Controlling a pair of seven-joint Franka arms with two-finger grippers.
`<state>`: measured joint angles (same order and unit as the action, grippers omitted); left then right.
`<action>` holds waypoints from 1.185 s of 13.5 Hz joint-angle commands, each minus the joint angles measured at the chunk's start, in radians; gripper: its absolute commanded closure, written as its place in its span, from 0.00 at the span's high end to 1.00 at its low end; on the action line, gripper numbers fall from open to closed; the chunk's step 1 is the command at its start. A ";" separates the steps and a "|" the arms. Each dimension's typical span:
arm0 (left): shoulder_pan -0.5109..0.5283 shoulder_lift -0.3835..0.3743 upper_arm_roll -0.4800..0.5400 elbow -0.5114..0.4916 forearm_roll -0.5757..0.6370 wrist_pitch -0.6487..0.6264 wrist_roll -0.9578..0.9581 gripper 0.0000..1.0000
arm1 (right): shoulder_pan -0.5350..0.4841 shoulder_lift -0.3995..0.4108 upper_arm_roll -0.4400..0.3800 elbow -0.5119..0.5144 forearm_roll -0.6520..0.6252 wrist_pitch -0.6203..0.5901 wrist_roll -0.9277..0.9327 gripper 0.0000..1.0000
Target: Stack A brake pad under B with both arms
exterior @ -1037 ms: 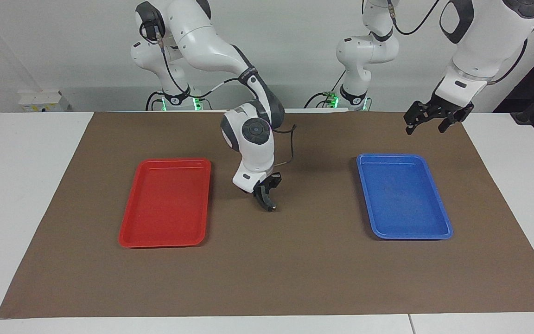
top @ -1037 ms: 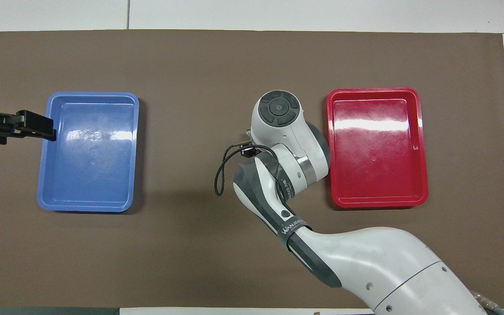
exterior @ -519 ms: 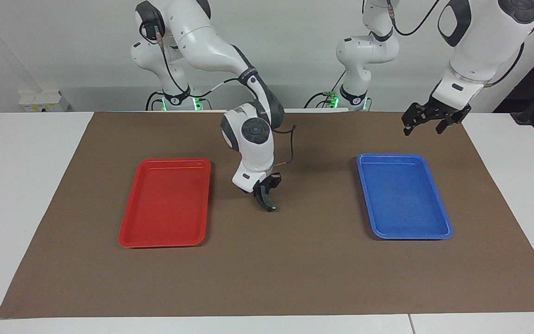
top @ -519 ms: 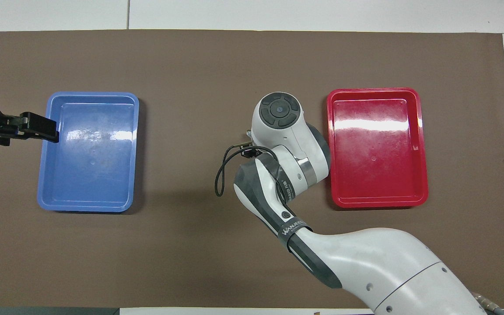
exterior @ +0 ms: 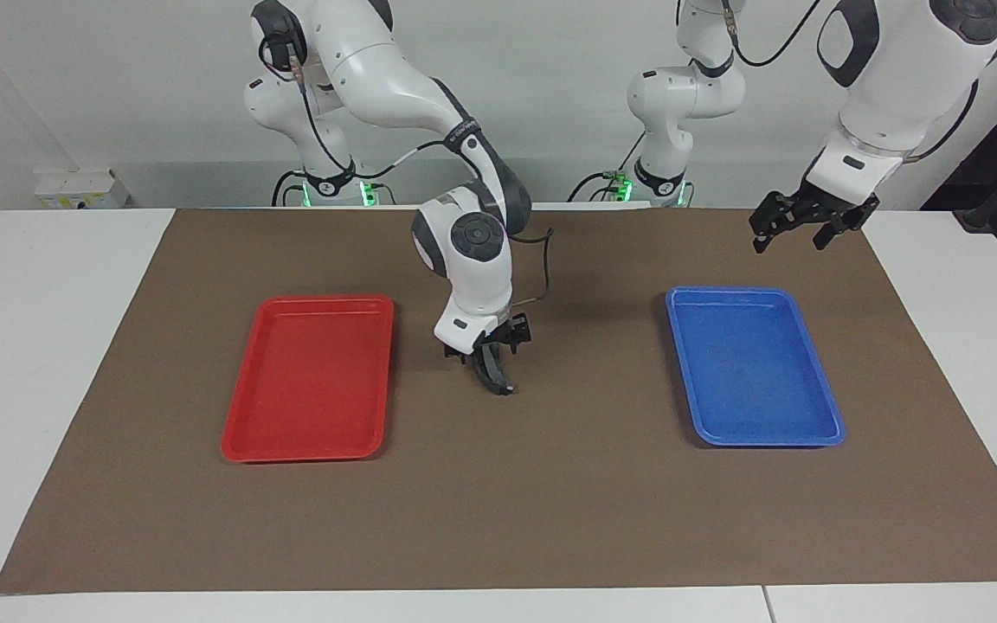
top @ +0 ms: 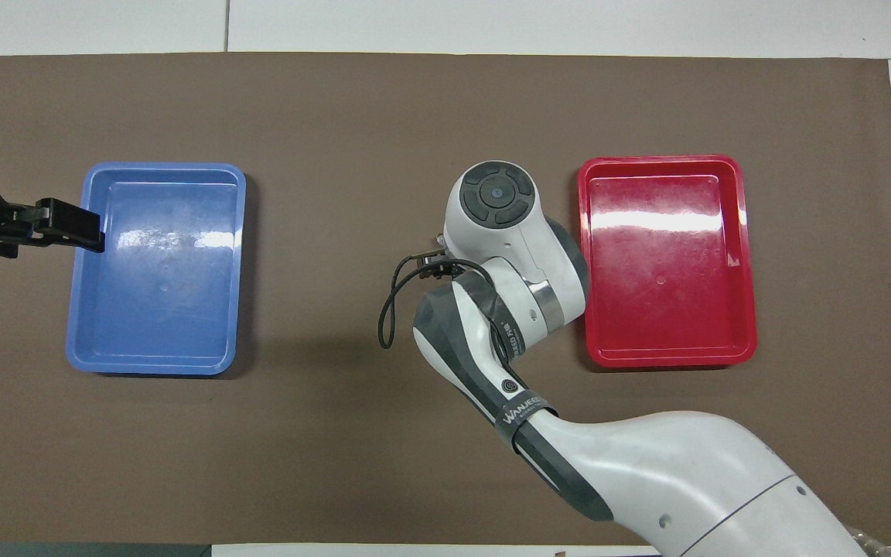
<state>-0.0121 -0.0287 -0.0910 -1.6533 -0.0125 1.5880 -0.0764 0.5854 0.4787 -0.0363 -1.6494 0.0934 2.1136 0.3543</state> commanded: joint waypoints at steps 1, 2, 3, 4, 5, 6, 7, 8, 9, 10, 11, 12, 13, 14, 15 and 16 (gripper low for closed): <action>-0.014 -0.022 0.014 -0.026 -0.014 0.009 0.004 0.99 | -0.024 -0.069 -0.001 -0.020 -0.001 -0.041 0.021 1.00; -0.014 -0.022 0.014 -0.025 -0.014 0.009 0.003 0.99 | -0.038 -0.087 -0.004 -0.018 -0.004 -0.061 0.021 1.00; -0.017 -0.022 0.014 -0.025 -0.014 0.009 0.003 0.99 | -0.062 -0.110 -0.007 -0.018 -0.007 -0.084 0.017 1.00; -0.017 -0.022 0.014 -0.025 -0.014 0.009 0.003 0.99 | -0.097 -0.139 -0.007 -0.020 -0.011 -0.113 0.011 1.00; -0.017 -0.022 0.014 -0.025 -0.014 0.010 0.003 0.99 | -0.125 -0.166 -0.007 -0.018 -0.021 -0.145 0.008 1.00; -0.017 -0.022 0.014 -0.025 -0.014 0.010 0.004 0.99 | -0.148 -0.193 -0.007 -0.018 -0.038 -0.176 0.008 1.00; -0.017 -0.022 0.014 -0.025 -0.014 0.010 0.004 0.99 | -0.179 -0.215 -0.007 -0.018 -0.061 -0.211 0.005 1.00; -0.017 -0.022 0.013 -0.025 -0.014 0.010 0.004 0.99 | -0.205 -0.236 -0.007 -0.018 -0.076 -0.249 -0.014 1.00; -0.019 -0.022 0.011 -0.025 -0.014 0.010 0.006 0.99 | -0.229 -0.261 -0.007 -0.018 -0.086 -0.289 -0.043 1.00; -0.019 -0.022 0.013 -0.025 -0.014 0.010 0.010 0.99 | -0.269 -0.285 -0.008 -0.013 -0.087 -0.335 -0.067 1.00; -0.019 -0.022 0.013 -0.025 -0.014 0.010 0.013 0.99 | -0.316 -0.311 -0.007 -0.004 -0.087 -0.381 -0.092 1.00; -0.019 -0.022 0.011 -0.025 -0.014 0.010 0.017 0.99 | -0.349 -0.337 -0.007 -0.003 -0.087 -0.420 -0.121 1.00; -0.019 -0.022 0.011 -0.025 -0.014 0.010 0.018 0.99 | -0.372 -0.365 -0.008 -0.003 -0.087 -0.447 -0.147 1.00; -0.019 -0.022 0.011 -0.025 -0.014 0.009 0.018 0.99 | -0.409 -0.394 -0.008 -0.003 -0.087 -0.478 -0.170 1.00; -0.019 -0.023 0.011 -0.026 -0.014 0.009 0.018 0.99 | -0.444 -0.422 -0.007 -0.003 -0.087 -0.504 -0.199 1.00; -0.019 -0.023 0.011 -0.026 -0.014 0.007 0.018 0.99 | -0.456 -0.439 -0.008 -0.001 -0.089 -0.529 -0.227 1.00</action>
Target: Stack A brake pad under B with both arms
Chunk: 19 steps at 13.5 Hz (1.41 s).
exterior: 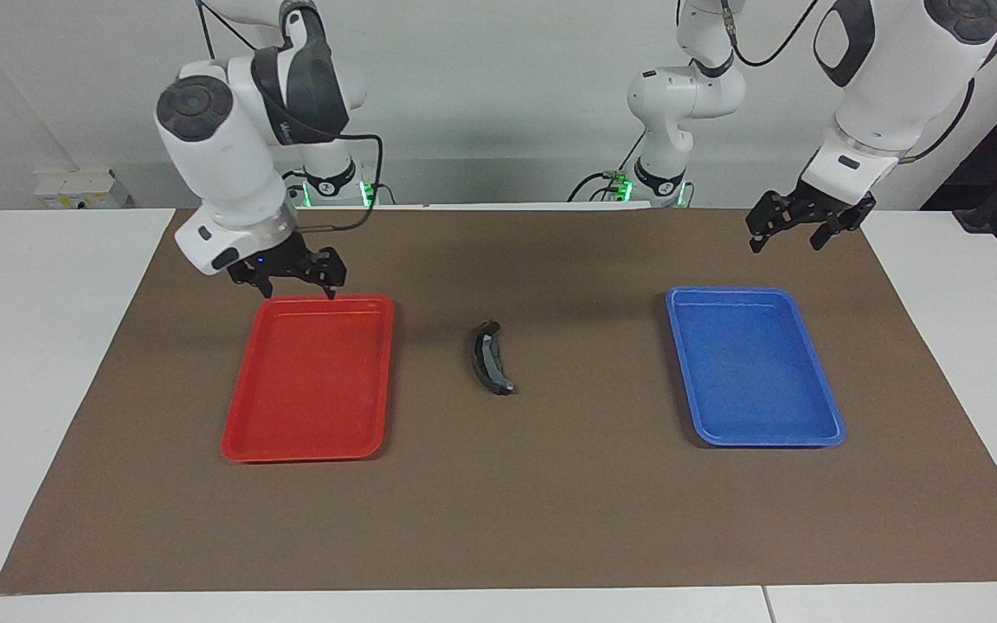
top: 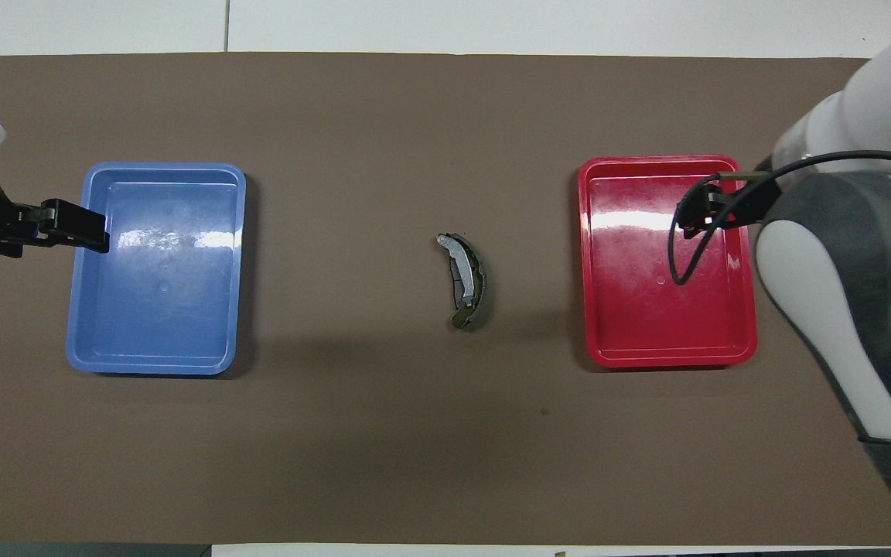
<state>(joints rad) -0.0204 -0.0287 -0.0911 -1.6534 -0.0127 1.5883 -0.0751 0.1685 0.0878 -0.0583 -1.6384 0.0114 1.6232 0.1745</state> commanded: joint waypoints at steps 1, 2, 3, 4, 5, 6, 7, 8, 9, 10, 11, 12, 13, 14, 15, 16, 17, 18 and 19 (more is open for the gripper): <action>-0.010 -0.023 0.011 -0.026 -0.013 0.007 0.017 0.99 | -0.056 -0.051 0.011 0.003 -0.013 -0.064 -0.068 1.00; -0.010 -0.023 0.011 -0.031 -0.013 0.009 0.017 0.99 | -0.070 -0.053 0.009 0.020 -0.040 -0.087 -0.098 1.00; -0.010 -0.023 0.013 -0.034 -0.013 0.009 0.017 0.99 | -0.073 -0.054 0.008 0.022 -0.062 -0.094 -0.121 1.00; -0.010 -0.023 0.013 -0.037 -0.013 0.010 0.017 0.99 | -0.076 -0.059 0.000 0.022 -0.067 -0.094 -0.125 1.00; -0.010 -0.023 0.011 -0.037 -0.013 0.012 0.017 0.99 | -0.075 -0.063 -0.020 0.020 -0.067 -0.097 -0.127 1.00; -0.010 -0.023 0.010 -0.037 -0.013 0.012 0.017 0.99 | -0.075 -0.075 -0.032 0.014 -0.064 -0.100 -0.128 1.00; -0.012 -0.023 0.010 -0.039 -0.013 0.012 0.017 0.99 | -0.075 -0.088 -0.037 0.006 -0.062 -0.098 -0.129 1.00; -0.012 -0.025 0.010 -0.039 -0.013 0.012 0.018 0.99 | -0.076 -0.095 -0.047 0.006 -0.062 -0.100 -0.129 1.00; -0.012 -0.025 0.010 -0.039 -0.013 0.012 0.018 0.99 | -0.076 -0.097 -0.061 0.005 -0.064 -0.098 -0.129 1.00; -0.013 -0.025 0.010 -0.039 -0.013 0.012 0.018 0.99 | -0.076 -0.100 -0.069 0.006 -0.062 -0.098 -0.129 1.00; -0.015 -0.025 0.010 -0.039 -0.013 0.012 0.018 0.99 | -0.078 -0.114 -0.071 0.006 -0.064 -0.098 -0.129 1.00; -0.016 -0.025 0.010 -0.039 -0.013 0.012 0.017 0.99 | -0.078 -0.120 -0.071 0.006 -0.064 -0.101 -0.129 1.00; -0.018 -0.025 0.010 -0.039 -0.013 0.012 0.017 0.99 | -0.083 -0.123 -0.071 0.005 -0.064 -0.108 -0.130 1.00; -0.018 -0.025 0.010 -0.039 -0.013 0.012 0.017 0.99 | -0.105 -0.125 -0.071 0.003 -0.064 -0.111 -0.138 1.00; -0.018 -0.025 0.010 -0.039 -0.013 0.012 0.017 0.99 | -0.116 -0.126 -0.071 0.003 -0.060 -0.111 -0.159 1.00; -0.020 -0.026 0.010 -0.039 -0.013 0.012 0.017 0.99 | -0.116 -0.126 -0.071 0.000 -0.057 -0.111 -0.159 1.00; -0.020 -0.025 0.010 -0.042 -0.013 0.012 0.017 0.99 | -0.115 -0.137 -0.071 0.000 -0.057 -0.112 -0.159 1.00; -0.021 -0.025 0.010 -0.040 -0.013 0.012 0.017 0.99 | -0.115 -0.146 -0.071 0.000 -0.057 -0.112 -0.161 1.00; -0.023 -0.026 0.011 -0.042 -0.013 0.012 0.017 0.99 | -0.116 -0.148 -0.071 -0.003 -0.057 -0.117 -0.165 1.00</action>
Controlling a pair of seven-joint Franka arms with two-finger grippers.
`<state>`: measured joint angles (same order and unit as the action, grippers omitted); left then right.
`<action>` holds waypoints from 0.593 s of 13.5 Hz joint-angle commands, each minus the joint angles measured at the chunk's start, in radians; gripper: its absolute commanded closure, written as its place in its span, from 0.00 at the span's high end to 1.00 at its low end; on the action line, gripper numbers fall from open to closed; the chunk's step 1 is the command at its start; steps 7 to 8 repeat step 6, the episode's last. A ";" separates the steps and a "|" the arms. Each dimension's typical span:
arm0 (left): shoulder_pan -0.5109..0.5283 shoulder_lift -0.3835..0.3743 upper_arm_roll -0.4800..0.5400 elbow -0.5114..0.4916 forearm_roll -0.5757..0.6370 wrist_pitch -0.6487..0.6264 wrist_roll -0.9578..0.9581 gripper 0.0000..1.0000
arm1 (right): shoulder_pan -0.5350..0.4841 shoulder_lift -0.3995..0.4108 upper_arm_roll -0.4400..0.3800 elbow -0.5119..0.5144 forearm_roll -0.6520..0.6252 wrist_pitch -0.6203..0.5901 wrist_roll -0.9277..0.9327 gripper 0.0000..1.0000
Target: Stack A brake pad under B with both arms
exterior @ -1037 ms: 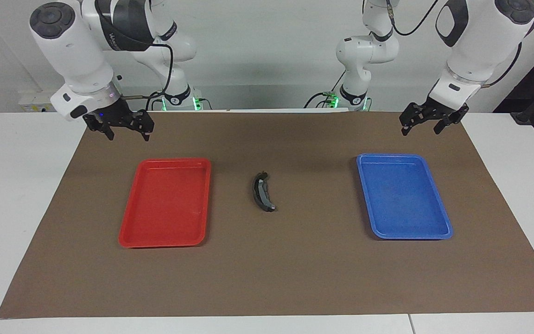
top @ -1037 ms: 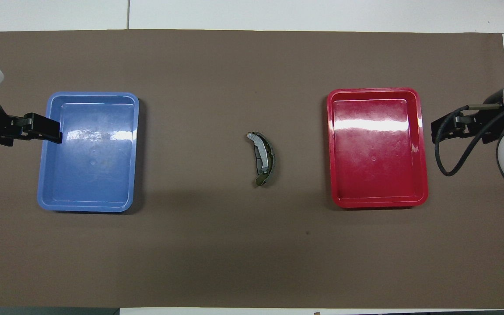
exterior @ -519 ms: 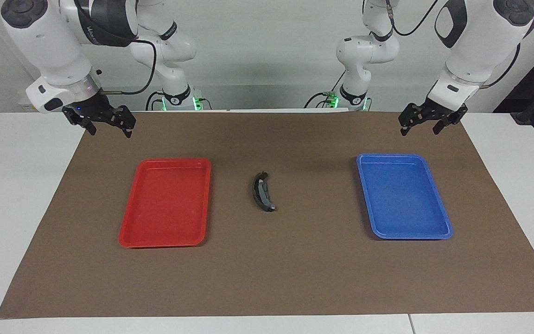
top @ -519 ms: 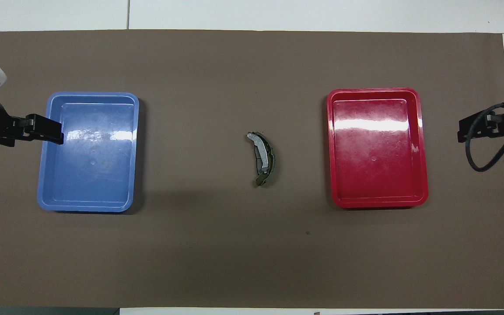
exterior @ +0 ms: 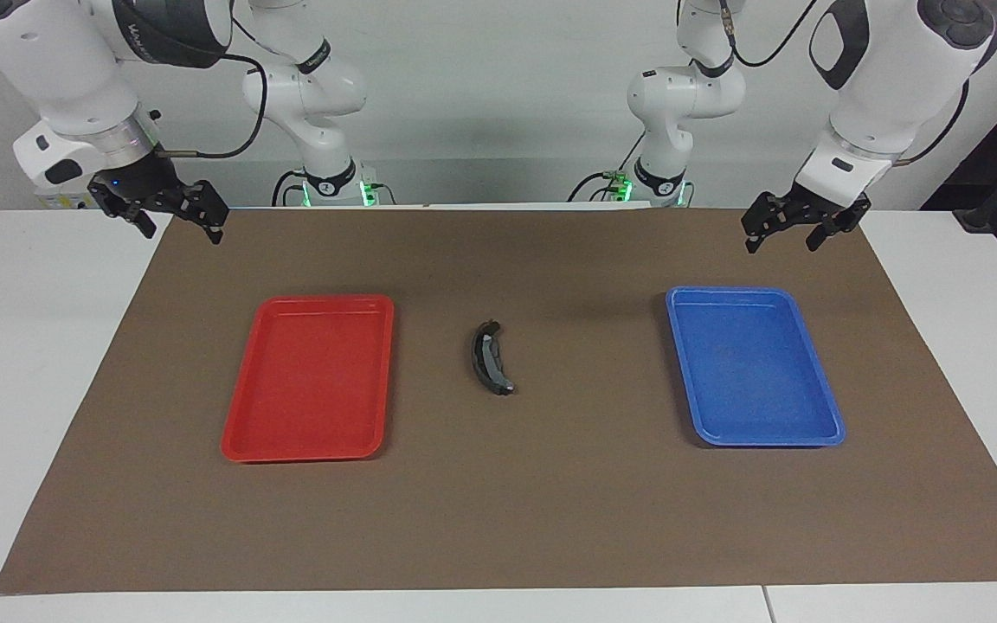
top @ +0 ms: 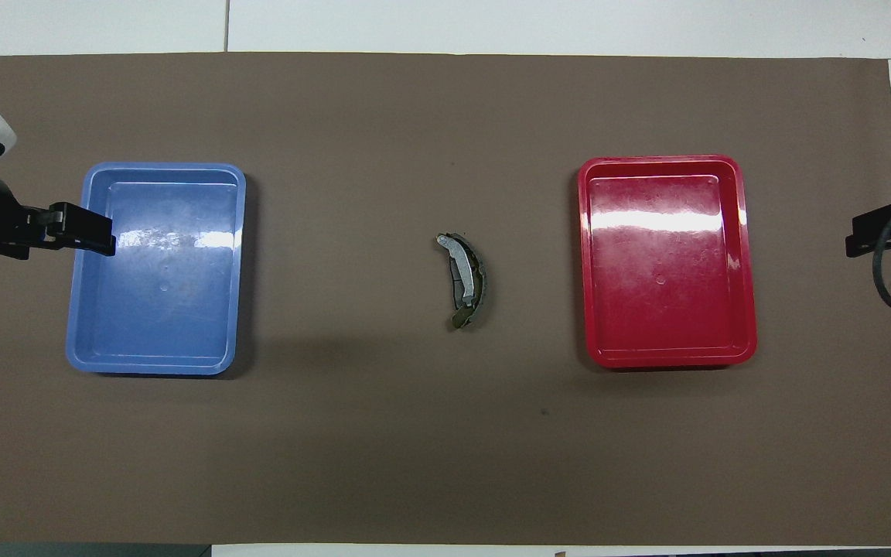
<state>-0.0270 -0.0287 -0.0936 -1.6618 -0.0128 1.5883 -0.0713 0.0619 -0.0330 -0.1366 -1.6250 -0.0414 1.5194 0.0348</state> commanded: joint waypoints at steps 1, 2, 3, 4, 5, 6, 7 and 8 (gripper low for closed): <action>-0.017 -0.025 0.014 -0.033 -0.013 0.012 0.013 0.99 | -0.011 -0.038 0.005 -0.042 -0.005 -0.010 -0.038 1.00; -0.016 -0.027 0.014 -0.033 -0.013 0.012 0.013 0.99 | -0.014 -0.048 -0.004 -0.061 -0.005 -0.001 -0.074 1.00; -0.017 -0.027 0.014 -0.033 -0.013 0.013 0.013 0.99 | -0.014 -0.048 -0.011 -0.059 -0.005 0.001 -0.082 1.00; -0.018 -0.025 0.014 -0.033 -0.013 0.013 0.013 0.99 | -0.014 -0.047 -0.011 -0.055 -0.005 0.001 -0.081 1.00; -0.018 -0.025 0.015 -0.033 -0.013 0.013 0.015 0.99 | -0.014 -0.045 -0.011 -0.055 -0.005 0.001 -0.079 1.00; -0.018 -0.027 0.015 -0.033 -0.013 0.012 0.015 0.99 | -0.014 -0.045 -0.011 -0.055 -0.005 0.001 -0.079 1.00; -0.018 -0.027 0.015 -0.033 -0.013 0.012 0.015 0.99 | -0.014 -0.045 -0.011 -0.055 -0.005 0.001 -0.079 1.00; -0.018 -0.027 0.015 -0.033 -0.013 0.012 0.015 0.99 | -0.014 -0.045 -0.011 -0.055 -0.005 0.001 -0.079 1.00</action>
